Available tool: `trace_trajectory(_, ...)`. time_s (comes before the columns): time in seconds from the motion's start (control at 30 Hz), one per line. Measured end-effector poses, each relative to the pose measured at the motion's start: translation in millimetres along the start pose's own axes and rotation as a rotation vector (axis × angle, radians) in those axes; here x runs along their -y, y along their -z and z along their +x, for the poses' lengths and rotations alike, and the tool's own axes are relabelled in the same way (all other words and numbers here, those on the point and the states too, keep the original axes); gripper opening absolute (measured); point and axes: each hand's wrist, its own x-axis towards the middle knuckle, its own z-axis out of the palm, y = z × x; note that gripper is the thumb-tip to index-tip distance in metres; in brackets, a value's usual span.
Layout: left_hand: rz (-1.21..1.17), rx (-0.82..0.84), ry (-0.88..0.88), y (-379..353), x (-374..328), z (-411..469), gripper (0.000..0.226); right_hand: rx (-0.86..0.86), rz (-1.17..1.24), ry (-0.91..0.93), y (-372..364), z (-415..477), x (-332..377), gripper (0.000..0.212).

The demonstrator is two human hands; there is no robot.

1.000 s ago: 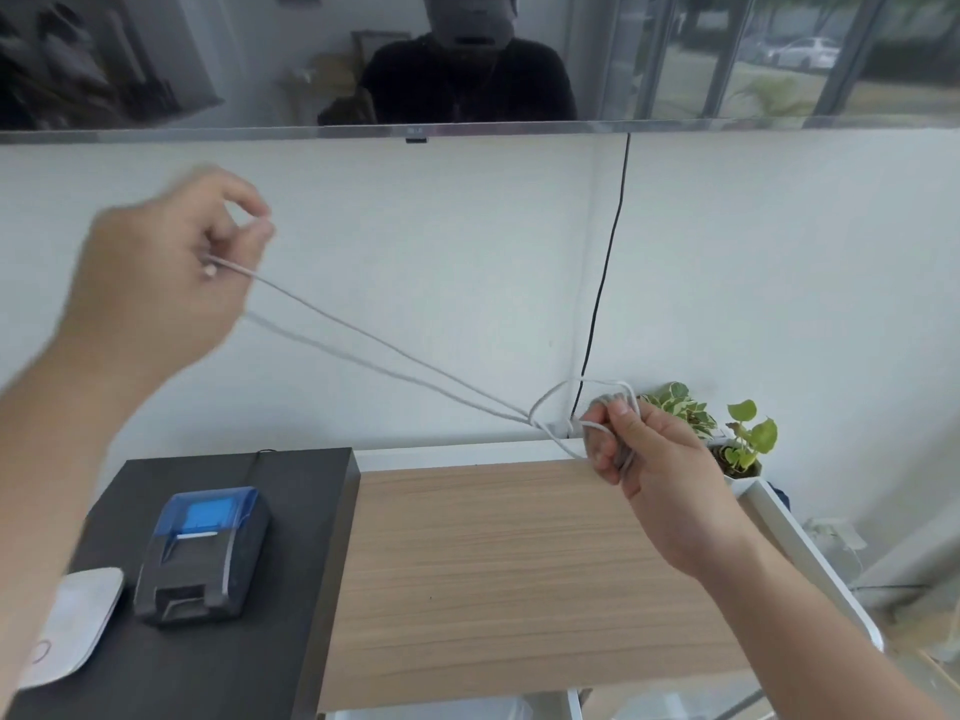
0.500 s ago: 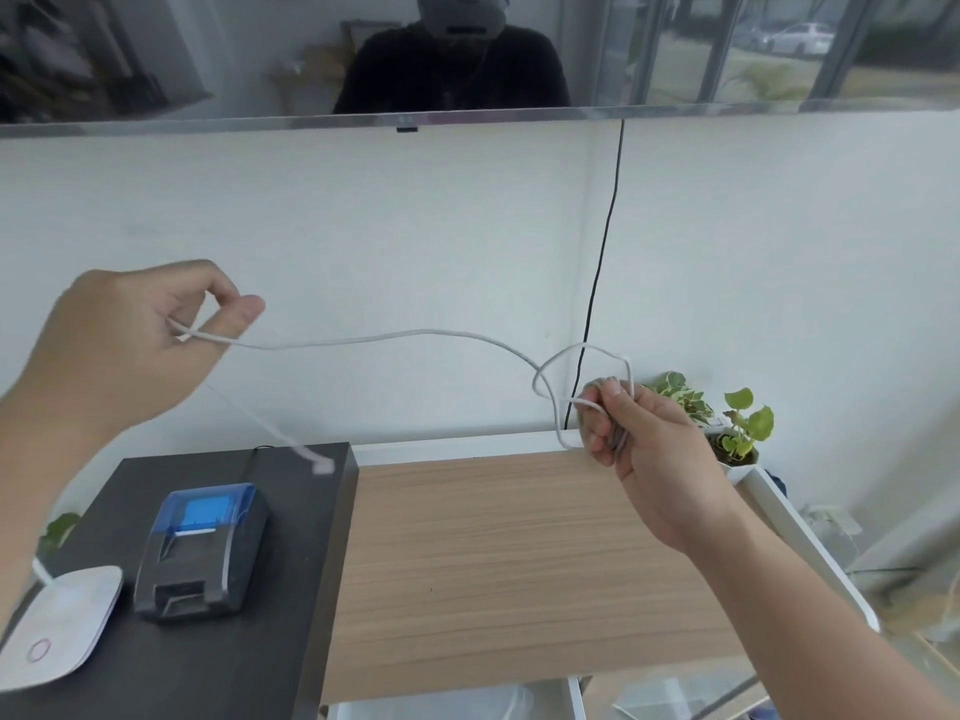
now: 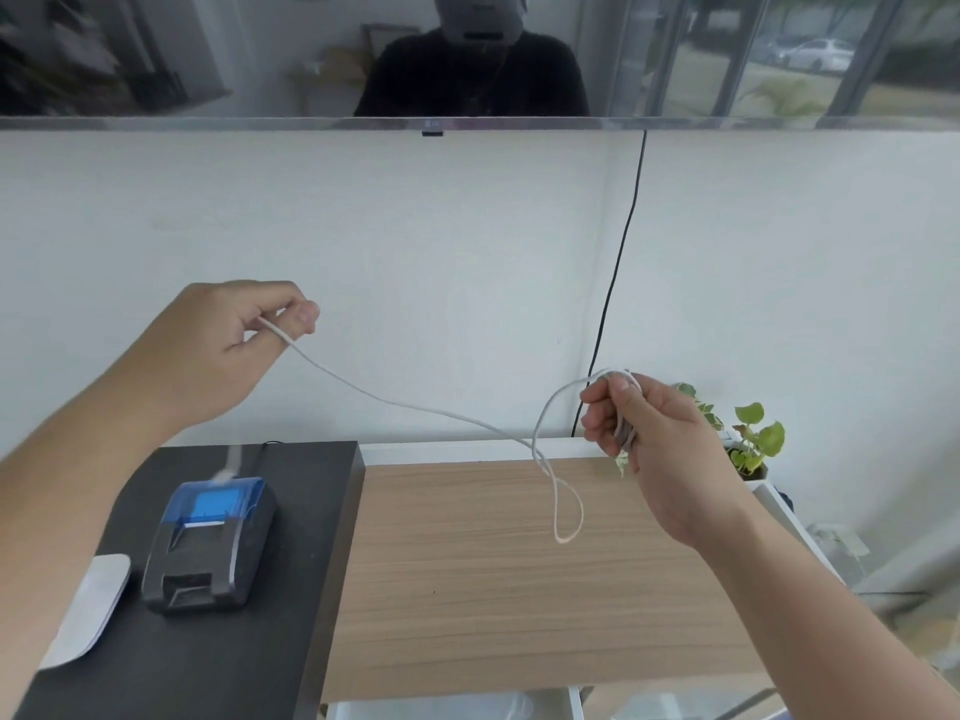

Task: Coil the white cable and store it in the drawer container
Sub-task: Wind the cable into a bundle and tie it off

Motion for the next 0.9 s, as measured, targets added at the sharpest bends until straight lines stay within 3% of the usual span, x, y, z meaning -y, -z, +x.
trace_trajectory(0.4,0.049,0.084,-0.139,-20.1,-41.9,8.6,0.055,0.102,-0.071,0.059,-18.8,-7.6,-3.9,0.035)
trace_trajectory(0.9,0.063,0.065,-0.152,-15.5,-55.3,4.5,0.053,0.108,-0.061,0.008,-24.3,-22.6,-1.0,0.035)
